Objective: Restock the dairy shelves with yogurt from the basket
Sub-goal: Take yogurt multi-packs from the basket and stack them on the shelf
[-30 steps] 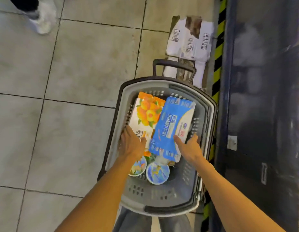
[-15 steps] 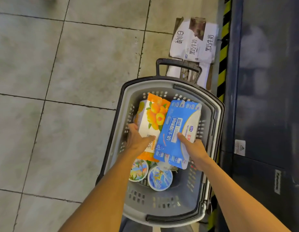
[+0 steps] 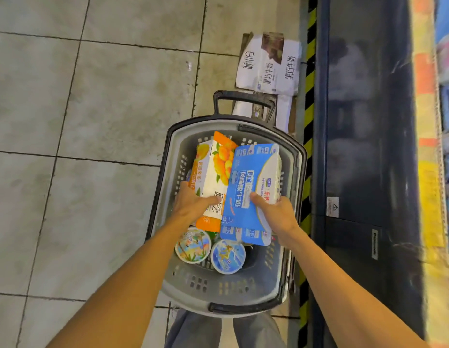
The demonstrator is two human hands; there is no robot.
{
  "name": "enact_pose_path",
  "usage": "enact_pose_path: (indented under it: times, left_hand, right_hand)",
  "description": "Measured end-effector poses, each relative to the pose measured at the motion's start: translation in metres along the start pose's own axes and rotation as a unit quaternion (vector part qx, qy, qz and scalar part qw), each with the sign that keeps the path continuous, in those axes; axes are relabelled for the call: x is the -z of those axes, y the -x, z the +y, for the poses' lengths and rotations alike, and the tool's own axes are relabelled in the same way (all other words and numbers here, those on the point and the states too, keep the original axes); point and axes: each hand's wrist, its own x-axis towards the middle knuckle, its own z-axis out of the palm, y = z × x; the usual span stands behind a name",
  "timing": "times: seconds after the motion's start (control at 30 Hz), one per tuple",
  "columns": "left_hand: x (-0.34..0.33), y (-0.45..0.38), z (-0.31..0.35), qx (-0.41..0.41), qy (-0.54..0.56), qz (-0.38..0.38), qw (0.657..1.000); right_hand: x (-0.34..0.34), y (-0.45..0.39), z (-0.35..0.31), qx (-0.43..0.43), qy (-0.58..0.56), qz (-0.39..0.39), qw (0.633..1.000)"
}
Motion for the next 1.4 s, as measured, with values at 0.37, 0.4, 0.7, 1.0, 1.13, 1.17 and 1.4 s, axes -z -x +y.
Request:
enact_pose_path:
  times: [0.37, 0.4, 0.7, 1.0, 1.13, 1.17, 1.4]
  left_hand:
    - [0.126, 0.153, 0.095, -0.06, 0.112, 0.042, 0.991]
    - [0.136, 0.171, 0.11, -0.076, 0.121, 0.041, 0.989]
    - [0.187, 0.343, 0.262, -0.208, 0.159, -0.035, 0.965]
    - [0.141, 0.48, 0.368, -0.307, 0.119, -0.173, 0.928]
    - [0.092, 0.527, 0.397, -0.326, 0.077, -0.248, 0.909]
    - [0.078, 0.538, 0.403, -0.327, 0.061, -0.263, 0.905]
    - [-0.032, 0.609, 0.437, -0.368, -0.036, -0.354, 0.859]
  right_hand:
    - [0.012, 0.171, -0.132, 0.086, -0.046, -0.034, 0.995]
    - [0.017, 0.19, -0.149, 0.092, -0.048, -0.023, 0.994]
    - [0.096, 0.379, -0.28, 0.202, -0.102, 0.025, 0.974]
    - [0.211, 0.533, -0.303, 0.269, -0.175, 0.14, 0.937]
    - [0.268, 0.585, -0.278, 0.278, -0.191, 0.202, 0.919]
    - [0.282, 0.597, -0.269, 0.274, -0.201, 0.218, 0.915]
    - [0.366, 0.655, -0.193, 0.254, -0.279, 0.302, 0.875]
